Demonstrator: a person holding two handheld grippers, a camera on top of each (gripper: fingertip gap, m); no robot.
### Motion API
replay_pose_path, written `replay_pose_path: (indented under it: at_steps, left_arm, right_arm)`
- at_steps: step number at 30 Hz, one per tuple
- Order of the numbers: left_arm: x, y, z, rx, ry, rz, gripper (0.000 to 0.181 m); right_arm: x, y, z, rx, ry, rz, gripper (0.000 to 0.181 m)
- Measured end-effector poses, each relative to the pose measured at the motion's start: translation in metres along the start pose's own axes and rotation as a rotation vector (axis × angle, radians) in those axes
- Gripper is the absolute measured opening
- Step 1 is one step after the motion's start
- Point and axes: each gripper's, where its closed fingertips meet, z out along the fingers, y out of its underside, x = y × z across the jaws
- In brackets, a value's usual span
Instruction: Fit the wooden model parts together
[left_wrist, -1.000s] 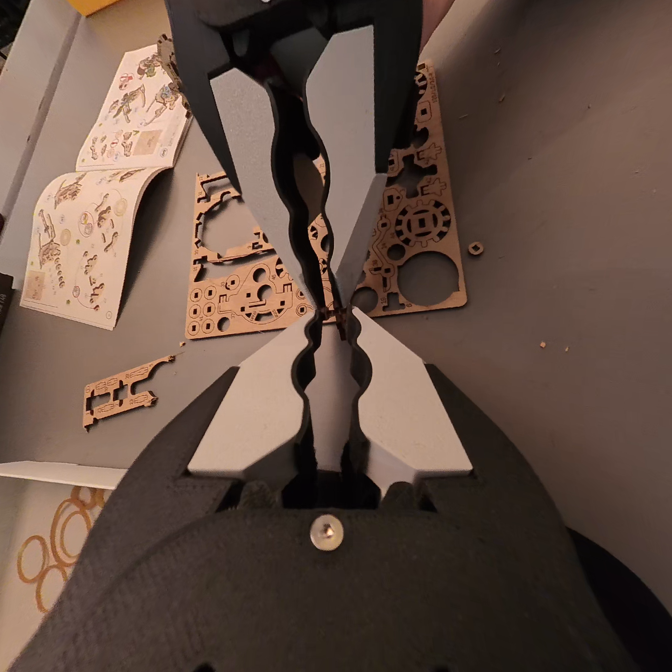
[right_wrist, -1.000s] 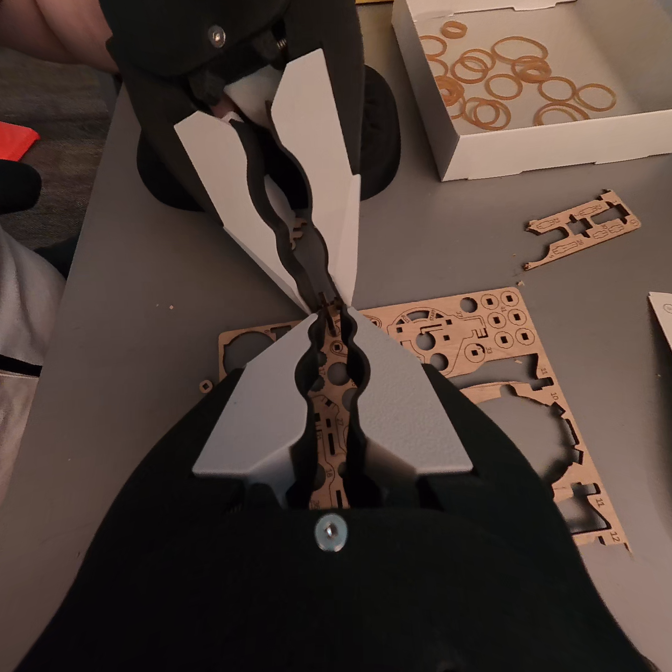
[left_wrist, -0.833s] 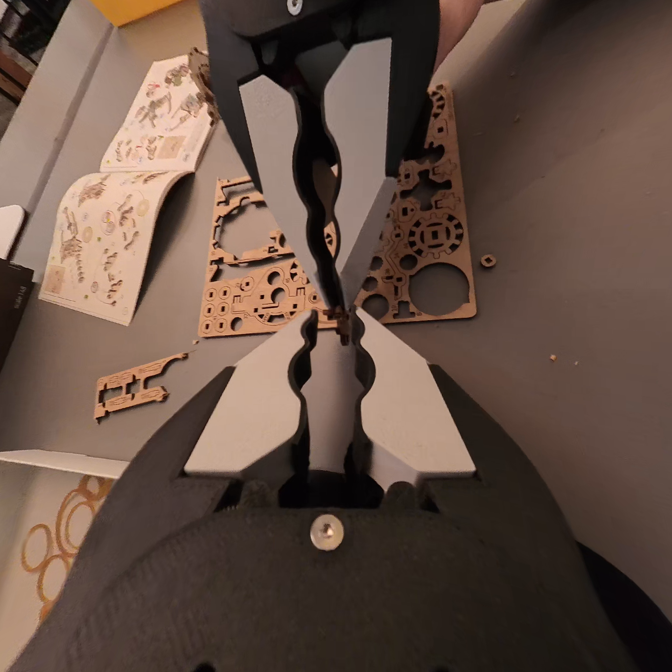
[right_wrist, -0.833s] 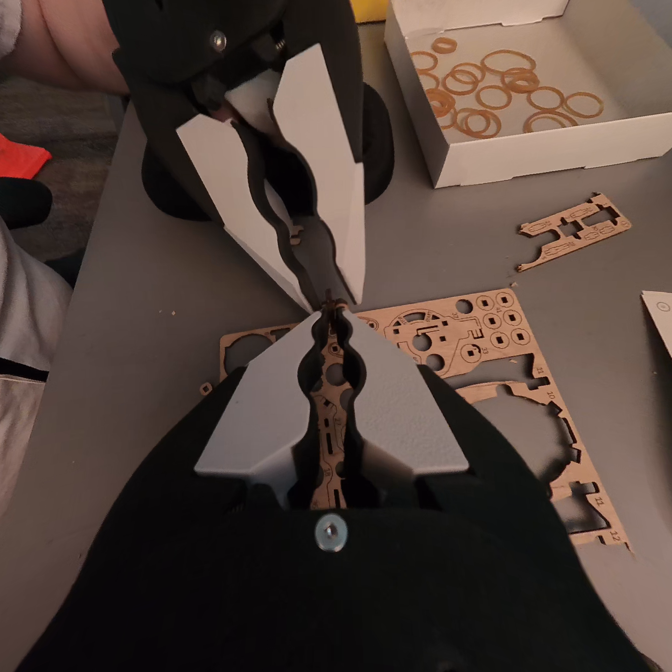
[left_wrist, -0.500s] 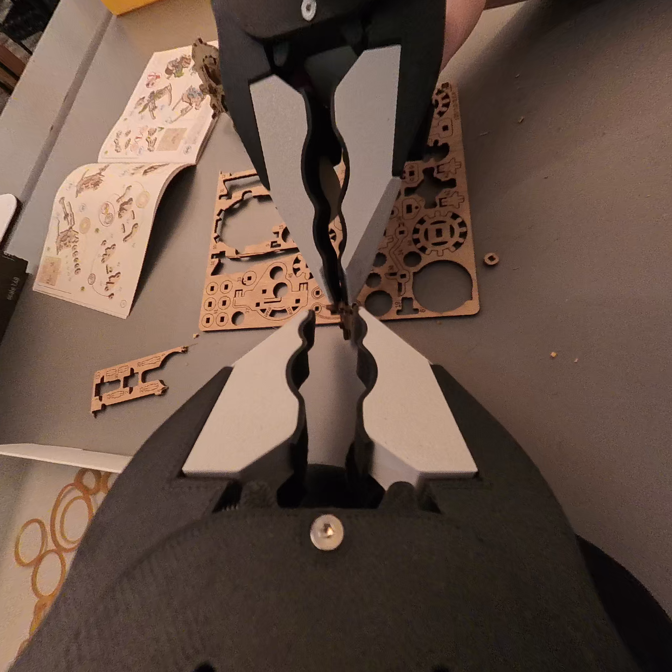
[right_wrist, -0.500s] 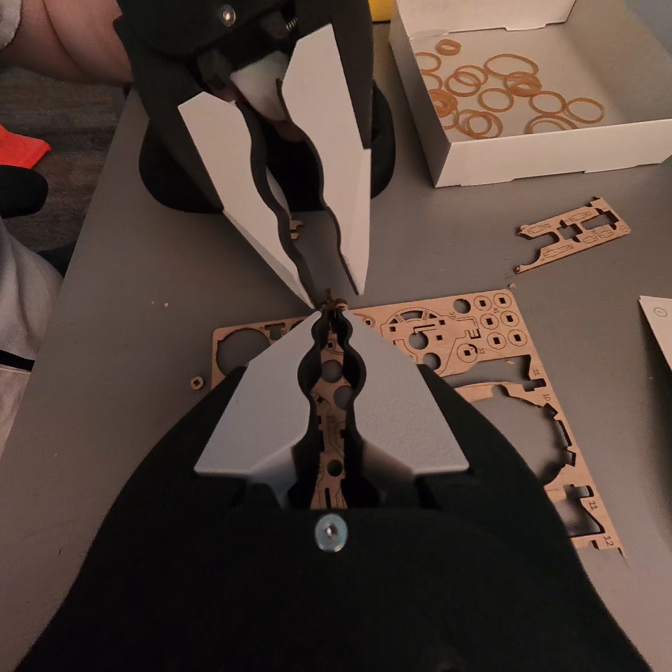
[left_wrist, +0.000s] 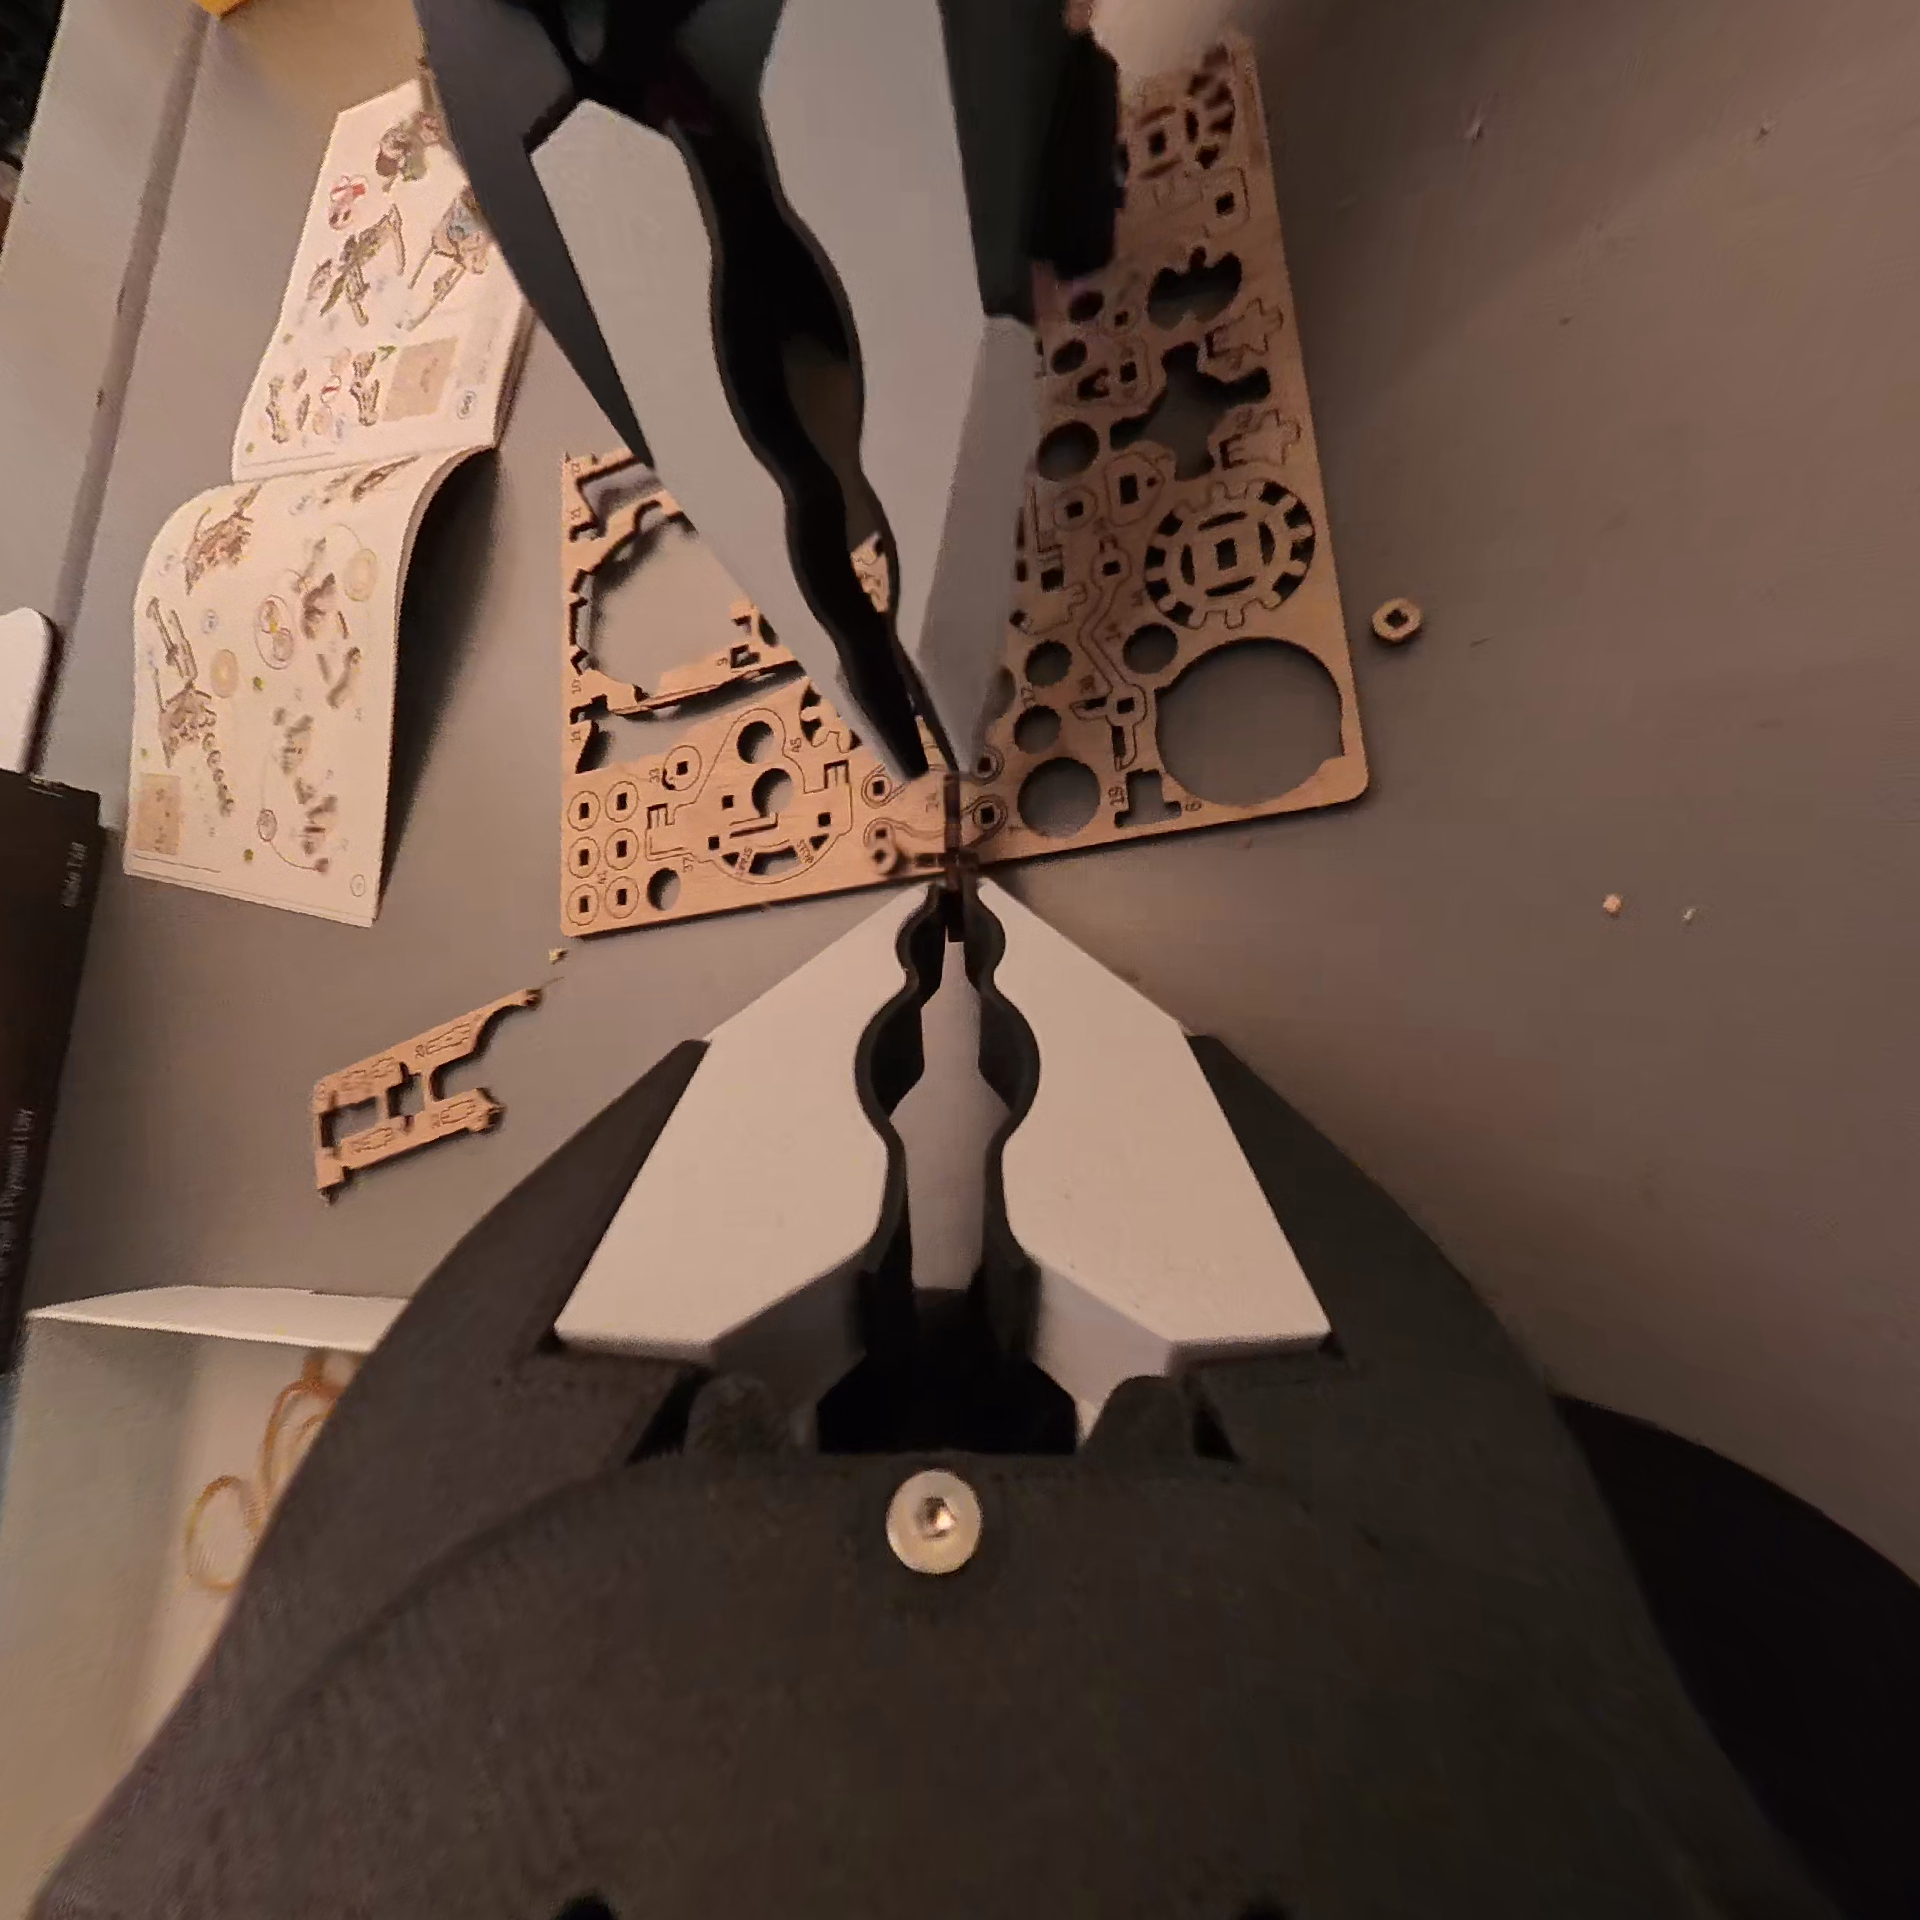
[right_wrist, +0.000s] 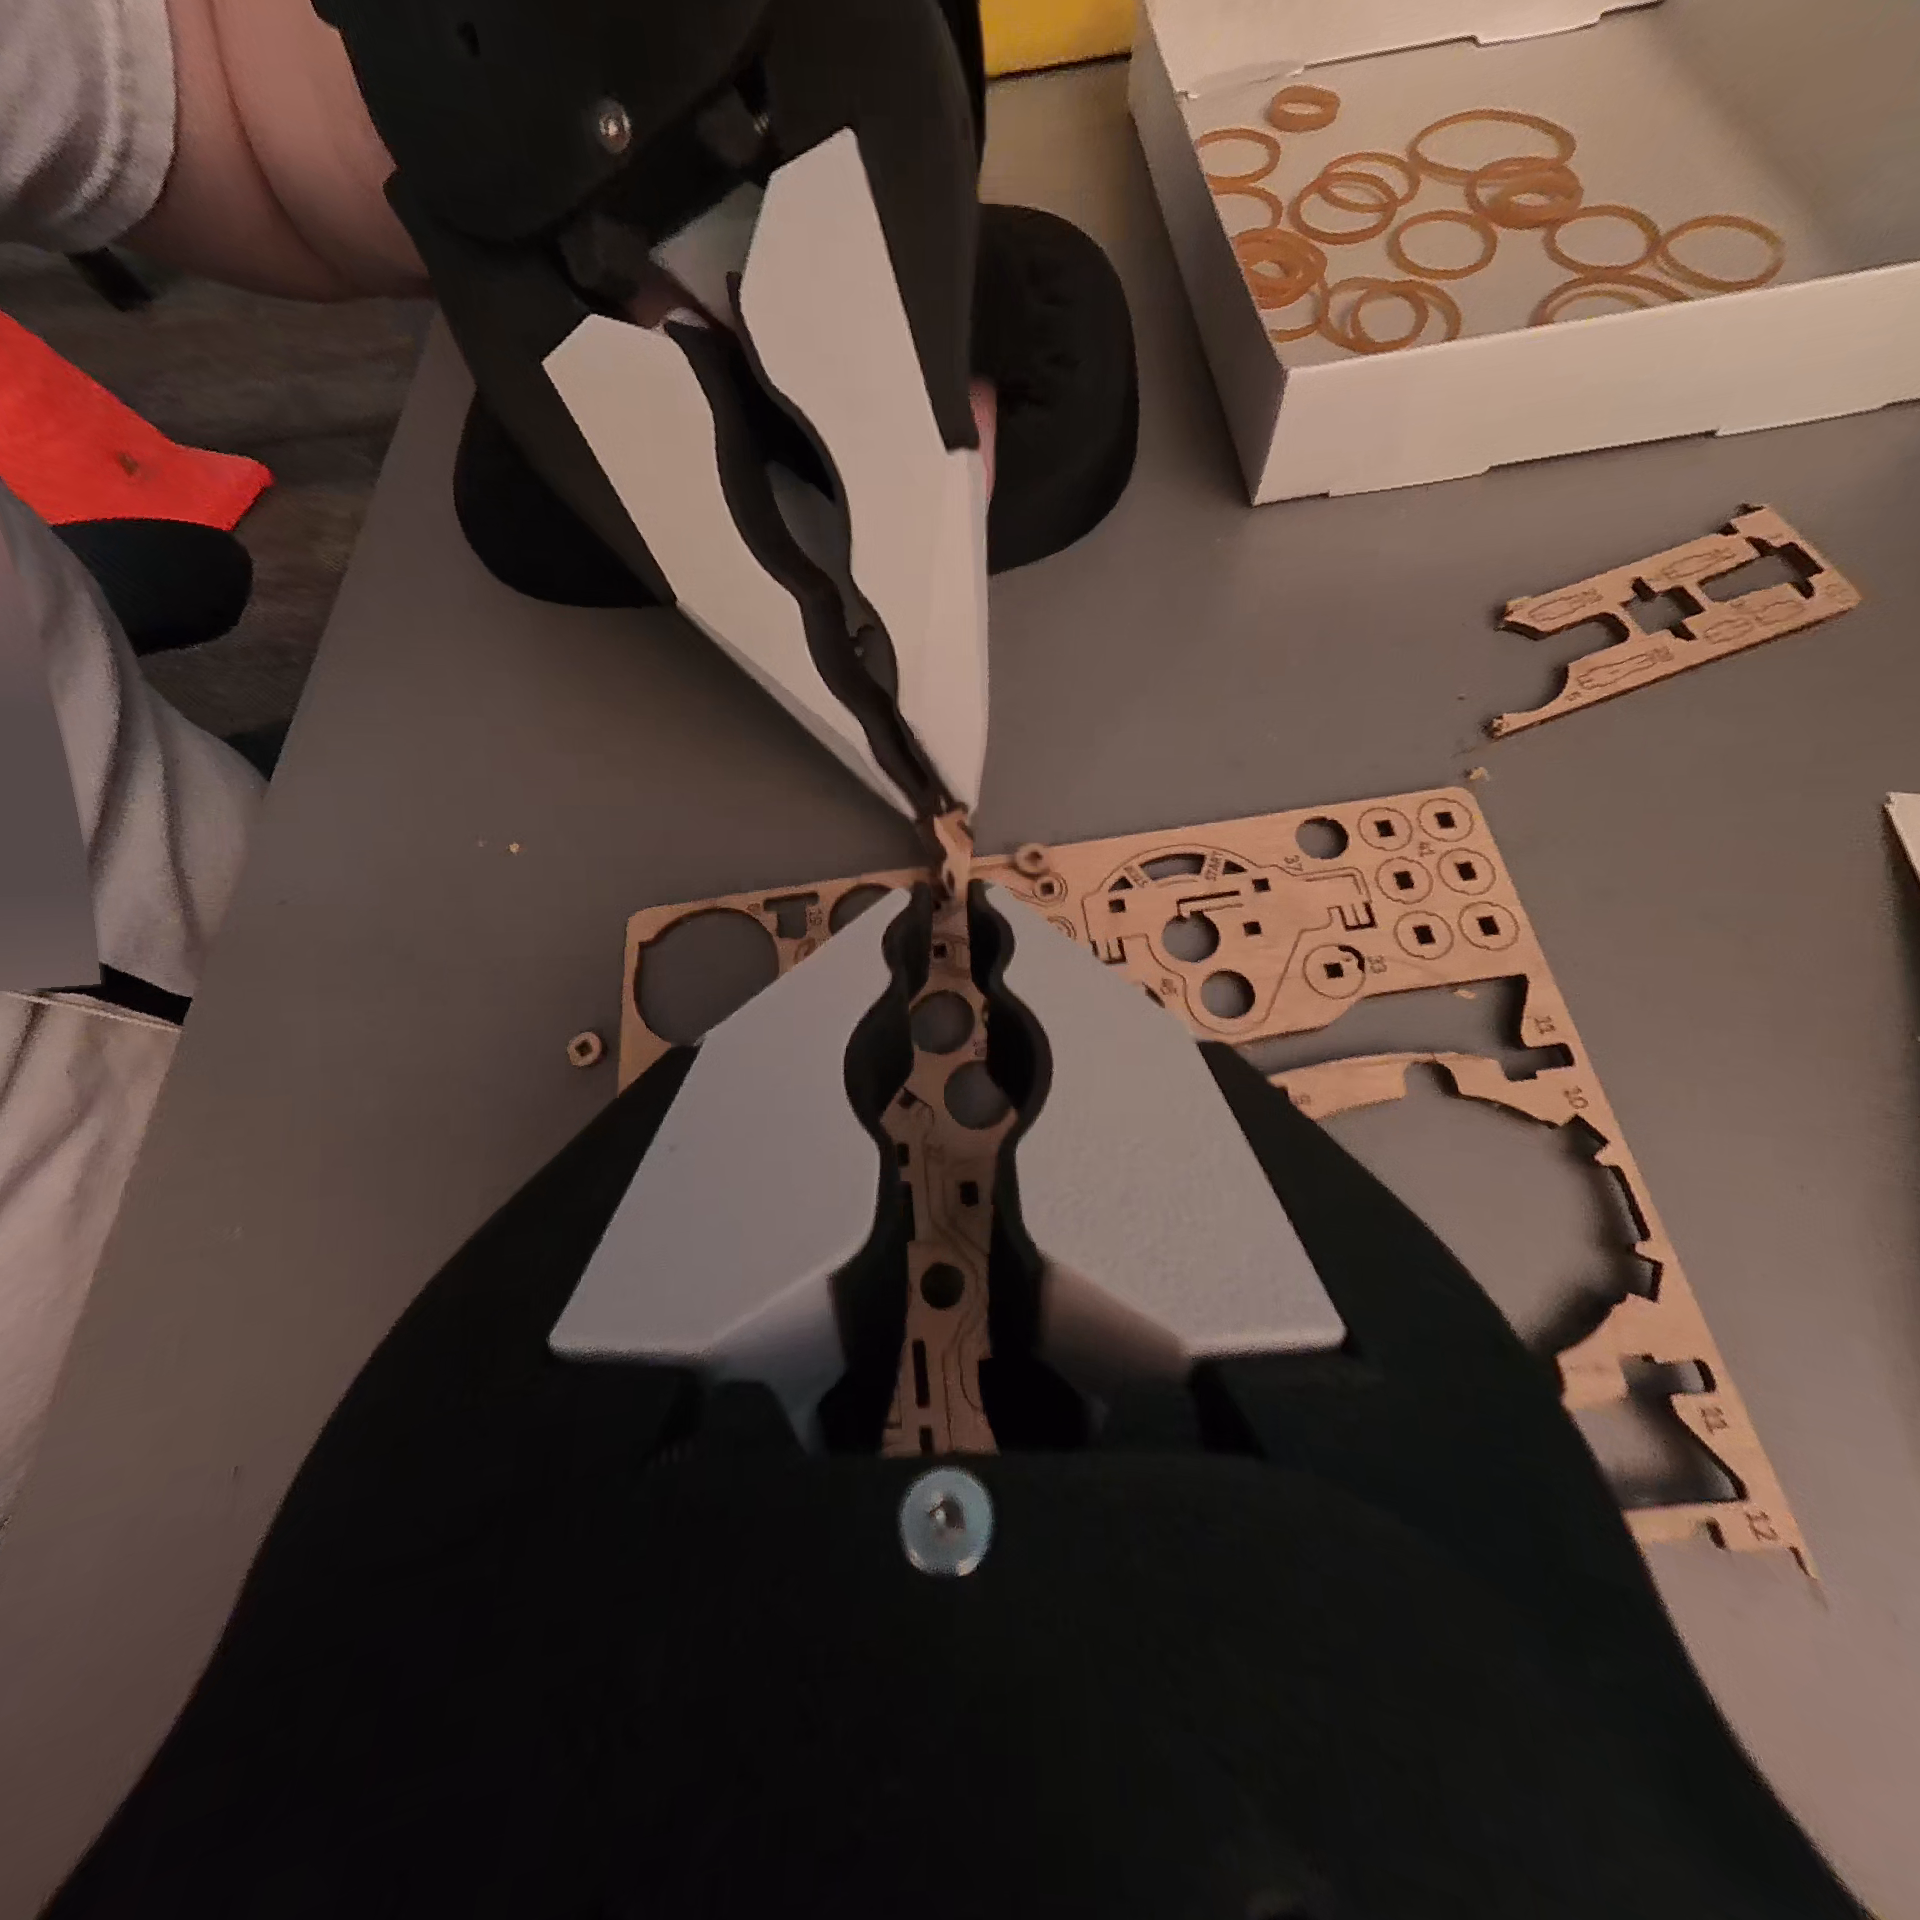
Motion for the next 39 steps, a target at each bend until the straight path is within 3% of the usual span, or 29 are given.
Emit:
replay_pose_path:
  at_steps: [1, 8, 21, 23, 30, 32, 37, 39]
  left_arm:
    - [-0.003, 0.003, -0.001, -0.017, -0.026, 0.032, 0.001]
    - [-0.007, -0.01, -0.011, 0.051, -0.079, 0.155, 0.001]
    - [-0.007, -0.012, -0.018, 0.098, -0.036, 0.125, 0.002]
    - [-0.014, -0.01, -0.021, 0.095, -0.056, 0.111, 0.01]
    - [-0.022, -0.013, -0.027, 0.14, -0.073, 0.091, 0.015]
    - [-0.019, -0.014, -0.026, 0.153, -0.07, 0.119, 0.003]
    - [-0.016, -0.006, -0.029, 0.124, -0.051, 0.204, 0.001]
    - [-0.016, -0.008, -0.034, 0.156, -0.051, 0.237, 0.001]
  right_arm:
    - [0.002, 0.0, -0.002, 0.001, 0.006, 0.0, 0.005]
    - [-0.009, -0.023, -0.011, 0.126, -0.012, -0.112, 0.017]
    - [-0.004, -0.021, 0.002, 0.038, 0.218, -0.416, 0.001]
    - [-0.001, -0.021, 0.002, 0.023, 0.255, -0.439, 0.001]
    - [0.001, -0.032, -0.001, 0.089, 0.28, -0.376, 0.001]
    - [0.0, -0.036, -0.001, 0.115, 0.274, -0.354, 0.001]
    - [0.001, -0.028, -0.009, 0.13, 0.121, -0.207, 0.014]
    - [0.017, -0.017, -0.012, 0.086, 0.153, -0.166, 0.016]
